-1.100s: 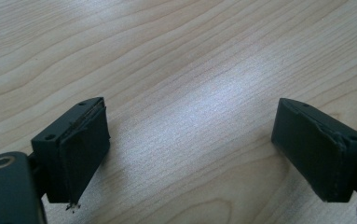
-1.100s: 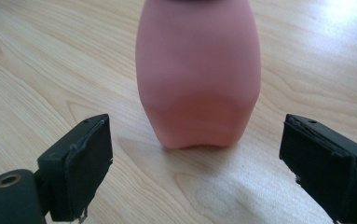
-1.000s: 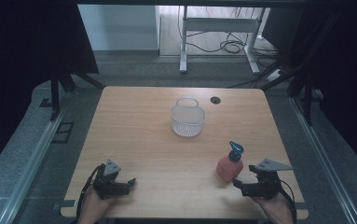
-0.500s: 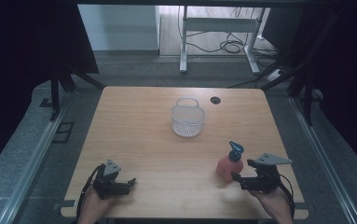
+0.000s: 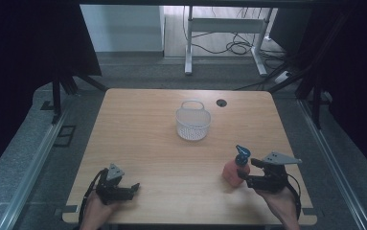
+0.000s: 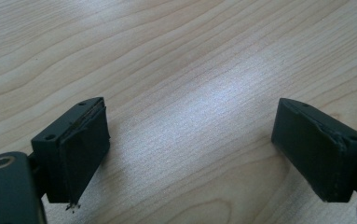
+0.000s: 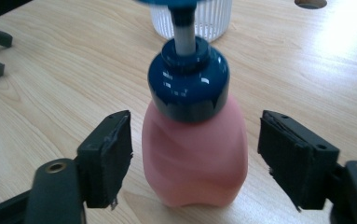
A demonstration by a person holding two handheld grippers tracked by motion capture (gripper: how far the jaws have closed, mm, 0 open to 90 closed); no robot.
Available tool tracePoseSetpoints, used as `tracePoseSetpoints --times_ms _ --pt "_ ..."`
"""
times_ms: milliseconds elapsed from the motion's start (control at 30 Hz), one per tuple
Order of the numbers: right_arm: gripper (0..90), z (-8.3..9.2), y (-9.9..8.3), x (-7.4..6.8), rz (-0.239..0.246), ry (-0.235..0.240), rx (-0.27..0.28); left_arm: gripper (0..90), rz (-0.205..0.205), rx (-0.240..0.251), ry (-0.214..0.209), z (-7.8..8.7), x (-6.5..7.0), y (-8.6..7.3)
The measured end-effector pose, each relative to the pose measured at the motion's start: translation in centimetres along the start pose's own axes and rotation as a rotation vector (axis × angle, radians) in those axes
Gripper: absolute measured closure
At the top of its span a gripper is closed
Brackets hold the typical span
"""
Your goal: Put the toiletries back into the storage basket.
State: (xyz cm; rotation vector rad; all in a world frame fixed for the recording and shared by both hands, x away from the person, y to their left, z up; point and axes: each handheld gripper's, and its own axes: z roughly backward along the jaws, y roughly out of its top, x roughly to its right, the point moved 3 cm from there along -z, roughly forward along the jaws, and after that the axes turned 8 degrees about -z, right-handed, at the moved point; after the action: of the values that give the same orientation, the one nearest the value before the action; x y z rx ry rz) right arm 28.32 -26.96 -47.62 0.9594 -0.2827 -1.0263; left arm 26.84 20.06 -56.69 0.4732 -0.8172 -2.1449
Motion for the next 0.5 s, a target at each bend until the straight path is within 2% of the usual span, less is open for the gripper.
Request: tracePoseSetpoints --times_ms 500 --pt "40.3 -0.6 1.6 -0.3 0.003 0.026 0.01 10.7 0.002 0.001 0.001 0.0 0.0 0.0"
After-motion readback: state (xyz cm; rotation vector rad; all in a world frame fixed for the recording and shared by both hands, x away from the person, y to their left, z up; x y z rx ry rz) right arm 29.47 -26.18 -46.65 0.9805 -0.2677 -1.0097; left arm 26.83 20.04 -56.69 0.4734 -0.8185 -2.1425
